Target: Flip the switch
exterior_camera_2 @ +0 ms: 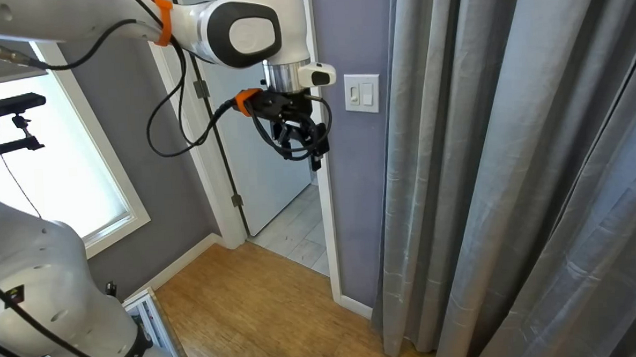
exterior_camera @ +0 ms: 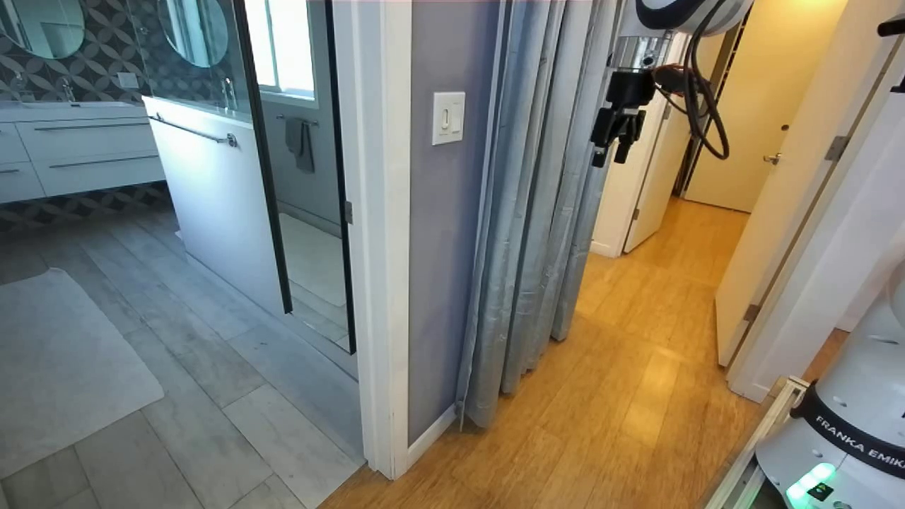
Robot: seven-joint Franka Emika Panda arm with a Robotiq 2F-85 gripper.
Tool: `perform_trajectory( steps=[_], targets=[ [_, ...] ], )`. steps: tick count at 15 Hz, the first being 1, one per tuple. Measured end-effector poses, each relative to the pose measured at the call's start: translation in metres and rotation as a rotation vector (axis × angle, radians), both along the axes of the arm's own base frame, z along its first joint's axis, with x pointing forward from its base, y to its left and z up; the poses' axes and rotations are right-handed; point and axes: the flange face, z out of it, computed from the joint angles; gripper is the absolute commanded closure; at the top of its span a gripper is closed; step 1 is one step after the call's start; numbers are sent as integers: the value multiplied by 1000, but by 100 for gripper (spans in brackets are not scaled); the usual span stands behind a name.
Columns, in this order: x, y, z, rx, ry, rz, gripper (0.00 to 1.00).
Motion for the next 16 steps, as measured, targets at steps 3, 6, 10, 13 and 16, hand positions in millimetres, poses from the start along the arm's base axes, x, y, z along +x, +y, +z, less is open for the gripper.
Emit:
perform_trajectory(
  steps=[3,6,10,13,16],
  targets=[
    [24,9,8,106,-34,-26,27],
    [59,10,4,250,-71,-61,46],
    [113,0,-18,445,-126,-93,75],
    [154,-8,-31,604,-190,-109,95],
    [190,-9,-33,719,-248,-120,100]
  ],
)
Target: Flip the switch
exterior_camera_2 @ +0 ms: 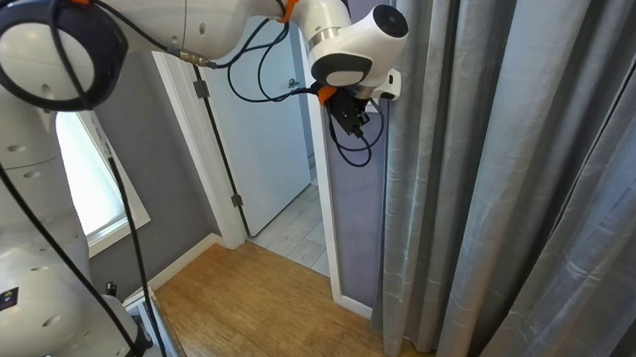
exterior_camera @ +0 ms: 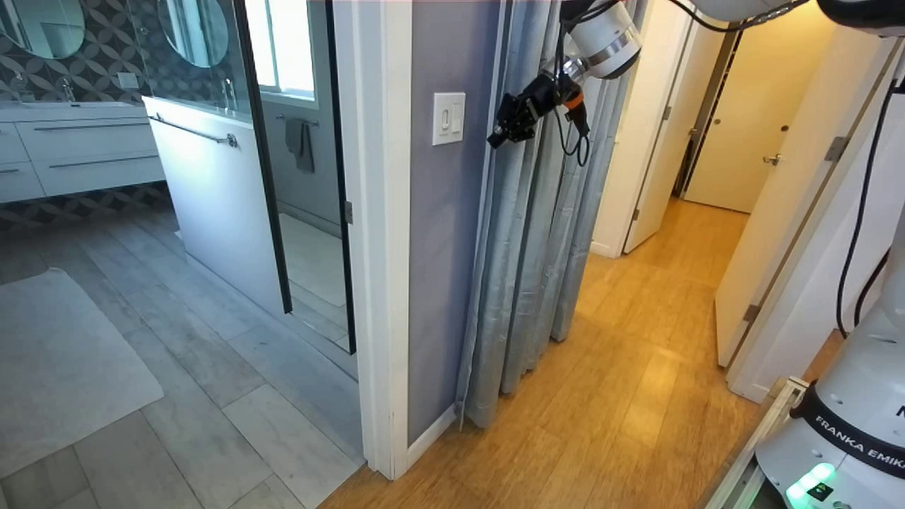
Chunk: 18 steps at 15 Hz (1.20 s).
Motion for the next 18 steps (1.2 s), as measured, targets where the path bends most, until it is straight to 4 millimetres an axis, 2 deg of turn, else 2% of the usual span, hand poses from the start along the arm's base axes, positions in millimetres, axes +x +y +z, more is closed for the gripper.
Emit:
perform_trajectory(
  steps=[3,6,13,18],
  targets=[
    [28,8,0,85,-29,7,99],
    [46,17,-1,126,-41,31,99],
    [50,17,-2,136,-40,27,100],
    [57,24,-14,236,-9,-18,100]
  ],
)
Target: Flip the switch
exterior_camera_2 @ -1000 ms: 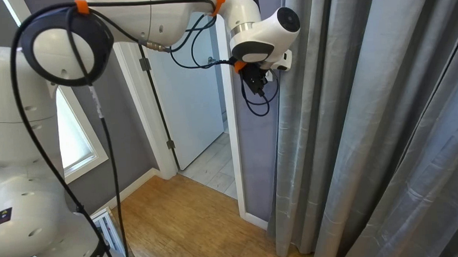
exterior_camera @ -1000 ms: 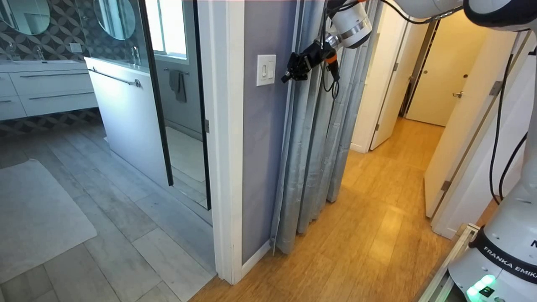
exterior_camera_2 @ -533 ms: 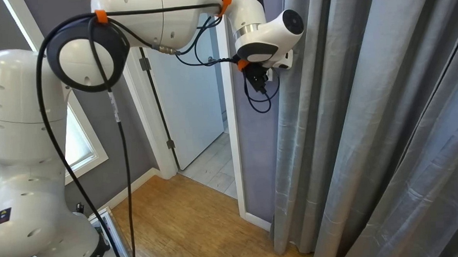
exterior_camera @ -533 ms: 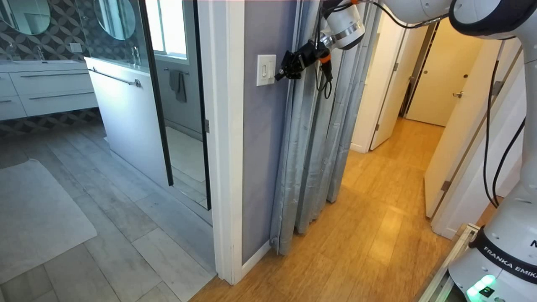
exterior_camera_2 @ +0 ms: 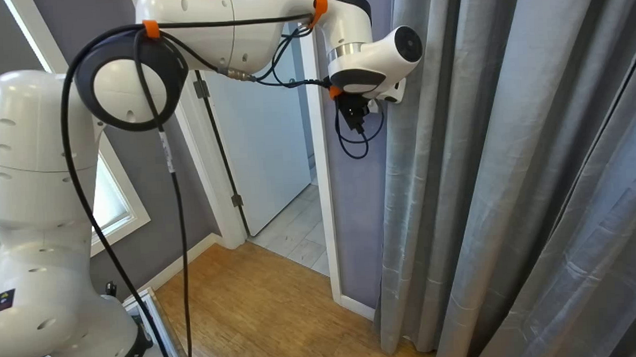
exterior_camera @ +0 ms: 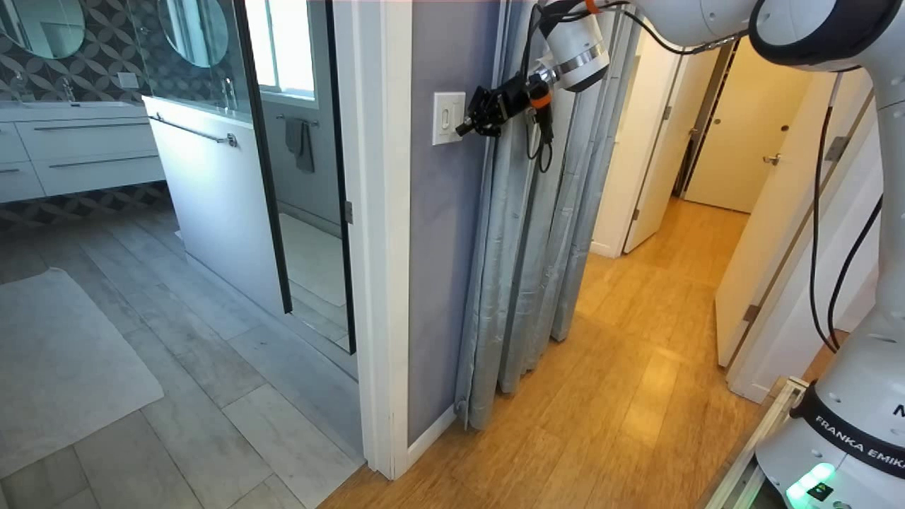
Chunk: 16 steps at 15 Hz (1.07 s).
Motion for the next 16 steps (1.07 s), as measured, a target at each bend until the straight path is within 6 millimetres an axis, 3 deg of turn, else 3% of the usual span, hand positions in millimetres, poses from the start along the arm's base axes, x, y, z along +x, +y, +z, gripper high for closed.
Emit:
perform_trajectory(
  steps=[8,16],
  targets=[
    [18,-9,-28,137,63,-87,100],
    [29,-10,-39,227,96,-106,100]
  ],
)
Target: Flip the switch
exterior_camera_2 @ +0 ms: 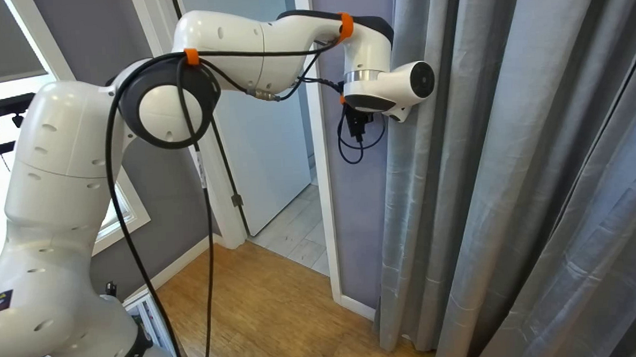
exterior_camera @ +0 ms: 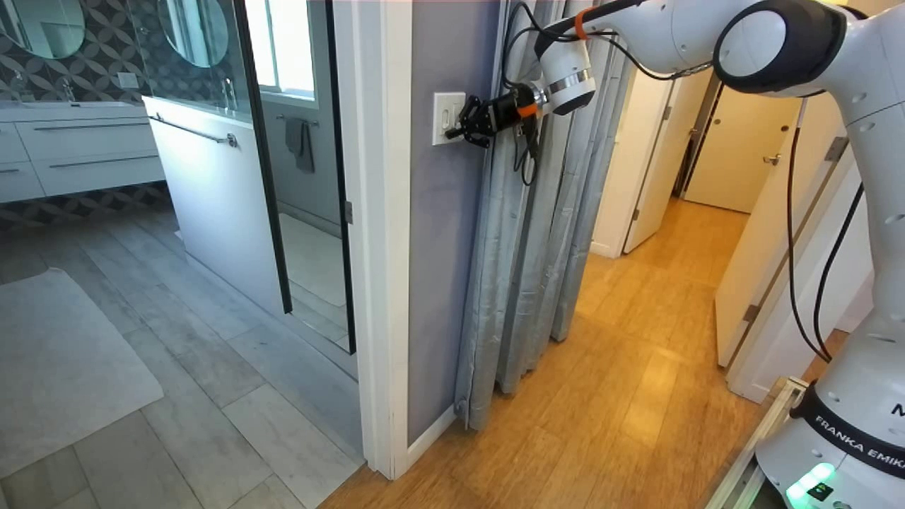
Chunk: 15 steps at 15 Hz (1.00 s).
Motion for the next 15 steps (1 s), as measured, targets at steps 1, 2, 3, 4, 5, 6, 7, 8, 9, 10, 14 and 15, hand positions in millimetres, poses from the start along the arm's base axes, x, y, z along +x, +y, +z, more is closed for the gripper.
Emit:
perform_trajectory(
  steps=[1,2,3,4,5,6,7,8,9,10,14,15],
  targets=[
    [0,-1,-1,8,2,1,100],
    [1,-1,-1,17,4,4,100],
    [1,-2,-2,28,7,5,100],
    [1,-2,-2,44,8,7,100],
    [1,-2,-2,56,8,9,100],
    [1,-2,-2,65,10,12,100],
    [1,-2,-3,71,11,12,100],
    [1,-2,-4,75,11,11,100],
    [1,-2,-4,77,12,10,100],
    [1,-2,-4,80,13,9,100],
    [1,-3,-6,90,14,5,100],
    [1,-3,-6,94,15,3,100]
  ],
)
